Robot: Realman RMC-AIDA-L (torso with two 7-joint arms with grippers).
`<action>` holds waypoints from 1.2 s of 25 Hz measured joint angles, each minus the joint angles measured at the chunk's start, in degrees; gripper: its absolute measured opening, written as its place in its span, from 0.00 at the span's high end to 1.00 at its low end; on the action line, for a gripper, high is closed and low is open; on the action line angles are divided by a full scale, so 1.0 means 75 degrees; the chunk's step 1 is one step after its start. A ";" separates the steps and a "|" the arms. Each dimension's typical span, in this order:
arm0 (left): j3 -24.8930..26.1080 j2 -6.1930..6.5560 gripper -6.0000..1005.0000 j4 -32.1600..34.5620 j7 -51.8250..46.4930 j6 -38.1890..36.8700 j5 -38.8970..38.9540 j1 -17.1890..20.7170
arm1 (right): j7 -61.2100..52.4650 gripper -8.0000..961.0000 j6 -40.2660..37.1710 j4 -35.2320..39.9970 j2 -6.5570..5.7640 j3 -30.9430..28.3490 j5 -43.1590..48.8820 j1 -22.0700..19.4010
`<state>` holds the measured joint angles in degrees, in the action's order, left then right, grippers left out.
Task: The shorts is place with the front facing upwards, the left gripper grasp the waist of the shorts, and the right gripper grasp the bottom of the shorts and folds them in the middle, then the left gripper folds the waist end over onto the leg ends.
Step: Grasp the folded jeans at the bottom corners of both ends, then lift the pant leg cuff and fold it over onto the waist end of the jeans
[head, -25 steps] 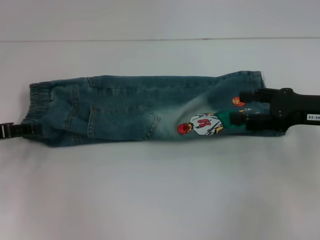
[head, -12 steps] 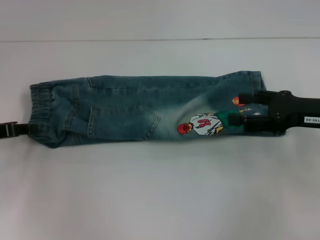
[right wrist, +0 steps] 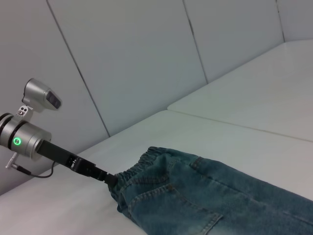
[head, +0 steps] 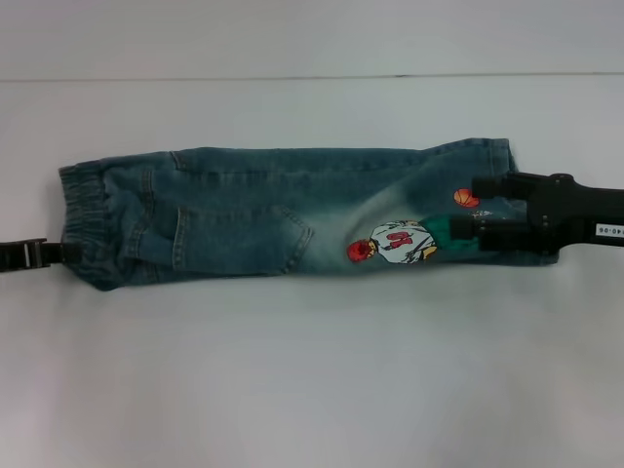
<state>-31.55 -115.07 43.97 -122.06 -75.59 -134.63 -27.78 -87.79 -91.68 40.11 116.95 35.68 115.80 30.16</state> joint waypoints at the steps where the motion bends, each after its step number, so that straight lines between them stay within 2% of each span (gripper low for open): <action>1: 0.0000 -0.0003 0.92 -0.0002 0.0020 -0.0009 0.0002 -0.0002 | 0.0001 0.05 0.0000 0.0000 0.0005 0.0000 0.0001 0.0000; 7: 0.0047 -0.0004 0.93 0.0148 0.0105 -0.0340 0.0147 -0.0010 | 0.0009 0.05 0.0085 -0.0024 0.0044 0.0000 -0.0010 -0.0004; 15: 0.0082 0.0089 0.93 0.0766 0.0195 -0.1483 0.1351 -0.0075 | 0.0331 0.07 0.0584 -0.0491 0.0203 -0.0112 -0.0051 0.0064; 18: 0.0082 0.0092 0.94 0.0885 0.0173 -0.1711 0.1517 -0.0265 | 0.0466 0.19 0.1094 -0.0767 0.0297 -0.0230 -0.0263 0.0084; 22: 0.0081 0.0095 0.94 0.0903 0.0136 -0.1899 0.1633 -0.0550 | 0.1134 0.35 0.1769 -0.1566 0.0344 -0.0314 -0.1439 -0.0002; 26: 0.0082 0.0098 0.94 0.0907 0.0123 -0.2009 0.1928 -0.0833 | 0.2741 0.50 0.2520 -0.3086 0.0366 -0.0346 -0.3261 0.0009; 30: 0.0081 0.0097 0.93 0.0916 0.0104 -0.2060 0.2371 -0.1124 | 0.4118 0.70 0.2915 -0.4618 0.0450 -0.0371 -0.4598 0.0388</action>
<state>-30.94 -114.34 50.84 -121.28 -91.04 -116.85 -36.20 -56.91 -69.82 5.48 120.32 32.90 81.32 33.07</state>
